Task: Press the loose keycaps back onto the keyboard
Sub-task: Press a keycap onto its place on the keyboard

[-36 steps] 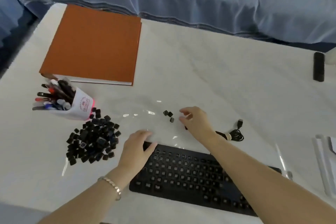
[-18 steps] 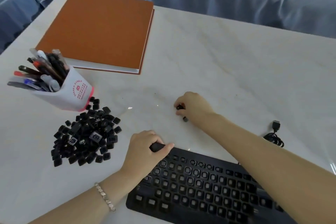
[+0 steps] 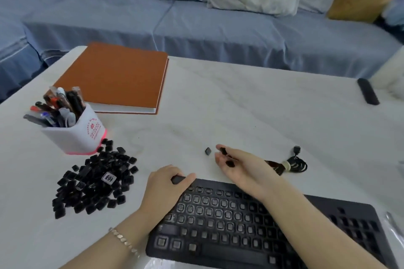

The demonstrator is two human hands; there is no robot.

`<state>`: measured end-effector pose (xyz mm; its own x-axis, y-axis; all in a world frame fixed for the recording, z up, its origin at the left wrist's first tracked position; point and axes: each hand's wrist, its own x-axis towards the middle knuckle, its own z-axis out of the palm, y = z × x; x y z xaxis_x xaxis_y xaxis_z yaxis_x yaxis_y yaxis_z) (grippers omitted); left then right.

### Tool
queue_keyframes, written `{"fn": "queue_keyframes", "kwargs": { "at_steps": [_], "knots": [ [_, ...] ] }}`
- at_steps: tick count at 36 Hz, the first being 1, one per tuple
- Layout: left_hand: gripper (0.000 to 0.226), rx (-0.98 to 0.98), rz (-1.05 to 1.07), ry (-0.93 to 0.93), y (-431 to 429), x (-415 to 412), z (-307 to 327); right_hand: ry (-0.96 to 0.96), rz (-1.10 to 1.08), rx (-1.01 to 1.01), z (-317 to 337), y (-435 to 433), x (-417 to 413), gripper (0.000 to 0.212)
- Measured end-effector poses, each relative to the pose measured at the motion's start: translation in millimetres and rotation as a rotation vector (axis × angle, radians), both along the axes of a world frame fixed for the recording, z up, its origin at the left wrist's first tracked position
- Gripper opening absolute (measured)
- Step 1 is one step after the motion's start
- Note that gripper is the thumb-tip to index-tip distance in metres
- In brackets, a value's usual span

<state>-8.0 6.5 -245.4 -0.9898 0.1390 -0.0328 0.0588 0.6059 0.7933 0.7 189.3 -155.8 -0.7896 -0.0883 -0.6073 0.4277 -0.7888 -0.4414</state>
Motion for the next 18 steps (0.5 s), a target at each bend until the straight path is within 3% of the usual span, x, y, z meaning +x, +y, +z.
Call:
{"fn": "queue_keyframes", "kwargs": {
  "at_steps": [9,13,15,18],
  "knots": [
    [0.009,0.104,0.030,-0.097,-3.1,16.5,13.9,-0.022,-0.067,0.178,7.9,-0.9,67.1,0.006],
    [0.023,0.057,0.155,0.020,-4.9,33.1,22.0,0.047,-0.028,0.295,5.9,-5.3,79.7,0.011],
    [0.022,0.127,0.243,0.055,0.6,42.7,37.9,0.098,0.011,0.443,7.0,-8.4,84.2,0.017],
    [0.013,0.352,0.197,-0.096,11.4,49.2,65.7,0.189,0.064,0.899,11.4,-13.3,91.0,0.024]
  ]
}}
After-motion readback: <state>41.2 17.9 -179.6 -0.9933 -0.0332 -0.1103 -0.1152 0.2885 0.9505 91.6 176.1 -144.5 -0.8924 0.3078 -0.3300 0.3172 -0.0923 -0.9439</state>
